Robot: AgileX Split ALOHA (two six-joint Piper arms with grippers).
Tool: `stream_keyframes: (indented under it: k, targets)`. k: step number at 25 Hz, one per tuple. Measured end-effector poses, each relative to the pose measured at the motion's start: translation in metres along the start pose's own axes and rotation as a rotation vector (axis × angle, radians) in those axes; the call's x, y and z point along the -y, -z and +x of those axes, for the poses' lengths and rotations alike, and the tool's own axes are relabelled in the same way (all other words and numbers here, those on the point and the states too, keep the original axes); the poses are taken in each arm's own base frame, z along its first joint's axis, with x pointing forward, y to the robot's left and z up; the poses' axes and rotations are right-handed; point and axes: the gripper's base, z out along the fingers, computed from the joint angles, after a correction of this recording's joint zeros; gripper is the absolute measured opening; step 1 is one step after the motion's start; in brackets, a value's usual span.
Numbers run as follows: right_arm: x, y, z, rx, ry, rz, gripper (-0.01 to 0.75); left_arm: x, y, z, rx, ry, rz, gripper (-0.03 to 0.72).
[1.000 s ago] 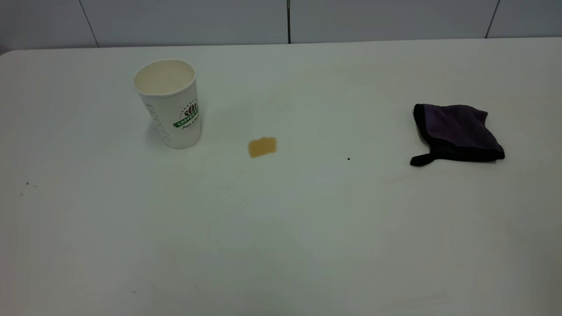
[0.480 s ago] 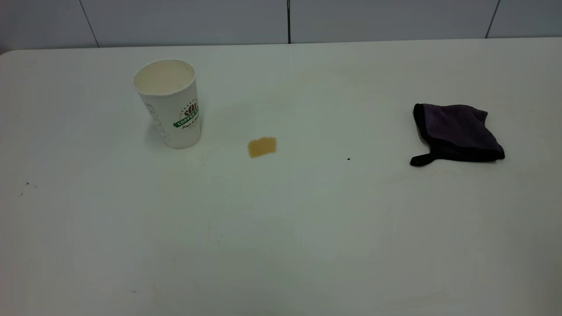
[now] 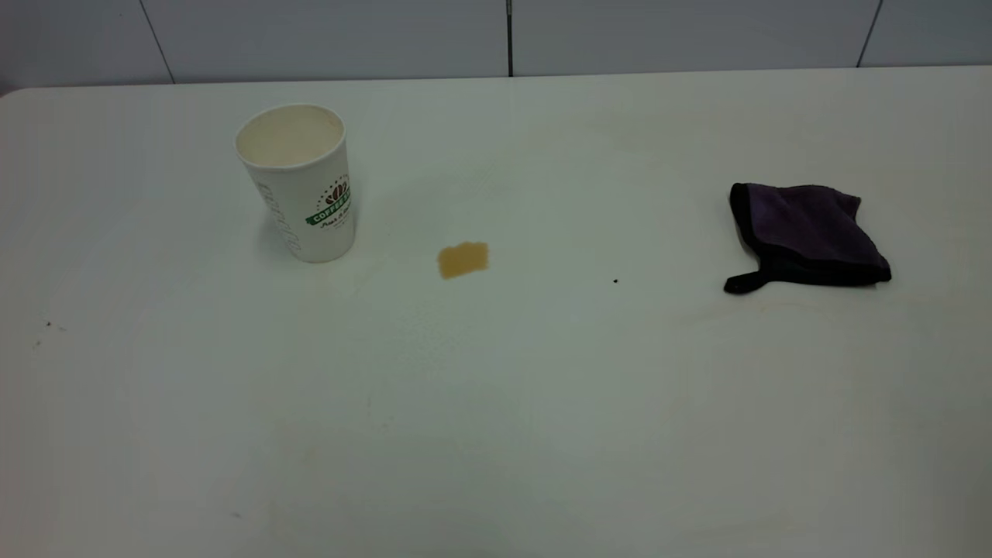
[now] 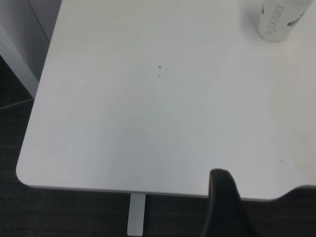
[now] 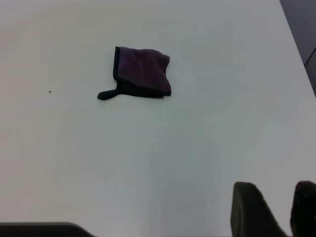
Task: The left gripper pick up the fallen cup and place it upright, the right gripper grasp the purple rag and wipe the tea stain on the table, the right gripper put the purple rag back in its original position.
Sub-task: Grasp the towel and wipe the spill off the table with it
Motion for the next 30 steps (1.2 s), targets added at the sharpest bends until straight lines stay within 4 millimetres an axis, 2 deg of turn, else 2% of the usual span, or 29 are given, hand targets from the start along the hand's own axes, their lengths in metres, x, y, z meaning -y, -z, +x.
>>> stream_keyframes:
  k: [30]
  targets:
    - [0.0000,0.0000,0.0000,0.000,0.000,0.000,0.239,-0.0001,-0.0002,0.0001,0.000,-0.009,0.011,0.473]
